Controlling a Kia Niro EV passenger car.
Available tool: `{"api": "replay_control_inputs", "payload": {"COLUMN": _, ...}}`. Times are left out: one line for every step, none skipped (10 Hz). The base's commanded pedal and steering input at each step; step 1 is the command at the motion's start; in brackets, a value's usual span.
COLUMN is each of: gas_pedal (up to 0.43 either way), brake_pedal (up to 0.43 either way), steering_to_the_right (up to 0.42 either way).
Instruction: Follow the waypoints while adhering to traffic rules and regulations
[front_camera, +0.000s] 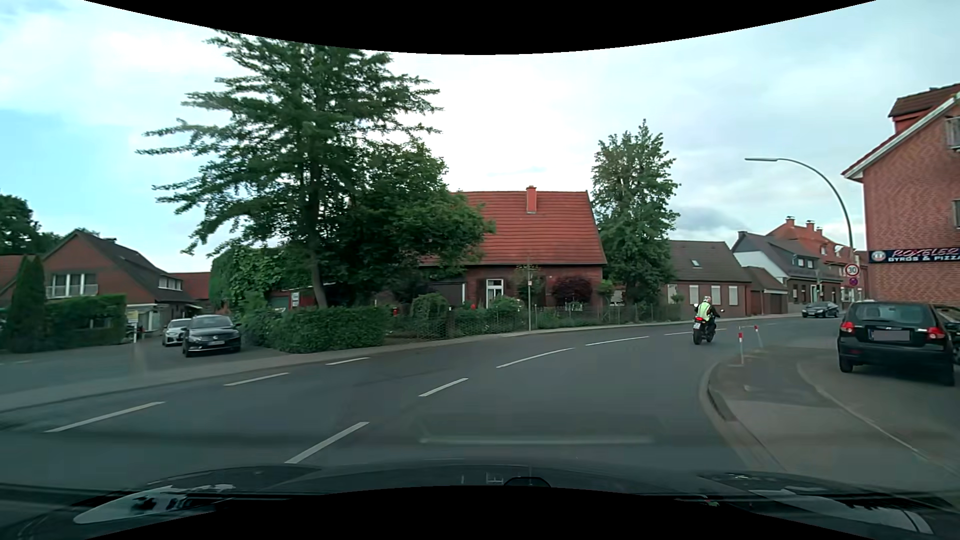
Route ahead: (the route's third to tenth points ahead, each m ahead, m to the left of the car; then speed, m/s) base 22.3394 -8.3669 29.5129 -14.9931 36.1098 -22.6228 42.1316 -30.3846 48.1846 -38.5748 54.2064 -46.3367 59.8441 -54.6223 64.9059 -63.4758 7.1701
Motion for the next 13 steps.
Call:
{"api": "replay_control_inputs", "payload": {"gas_pedal": 0.138, "brake_pedal": 0.0, "steering_to_the_right": 0.166}}
{"api": "replay_control_inputs", "payload": {"gas_pedal": 0.138, "brake_pedal": 0.0, "steering_to_the_right": 0.167}}
{"api": "replay_control_inputs", "payload": {"gas_pedal": 0.138, "brake_pedal": 0.0, "steering_to_the_right": 0.169}}
{"api": "replay_control_inputs", "payload": {"gas_pedal": 0.138, "brake_pedal": 0.0, "steering_to_the_right": 0.173}}
{"api": "replay_control_inputs", "payload": {"gas_pedal": 0.138, "brake_pedal": 0.0, "steering_to_the_right": 0.176}}
{"api": "replay_control_inputs", "payload": {"gas_pedal": 0.138, "brake_pedal": 0.0, "steering_to_the_right": 0.178}}
{"api": "replay_control_inputs", "payload": {"gas_pedal": 0.138, "brake_pedal": 0.0, "steering_to_the_right": 0.178}}
{"api": "replay_control_inputs", "payload": {"gas_pedal": 0.138, "brake_pedal": 0.0, "steering_to_the_right": 0.178}}
{"api": "replay_control_inputs", "payload": {"gas_pedal": 0.138, "brake_pedal": 0.0, "steering_to_the_right": 0.178}}
{"api": "replay_control_inputs", "payload": {"gas_pedal": 0.15, "brake_pedal": 0.0, "steering_to_the_right": 0.179}}
{"api": "replay_control_inputs", "payload": {"gas_pedal": 0.157, "brake_pedal": 0.0, "steering_to_the_right": 0.179}}
{"api": "replay_control_inputs", "payload": {"gas_pedal": 0.157, "brake_pedal": 0.0, "steering_to_the_right": 0.178}}
{"api": "replay_control_inputs", "payload": {"gas_pedal": 0.157, "brake_pedal": 0.0, "steering_to_the_right": 0.178}}
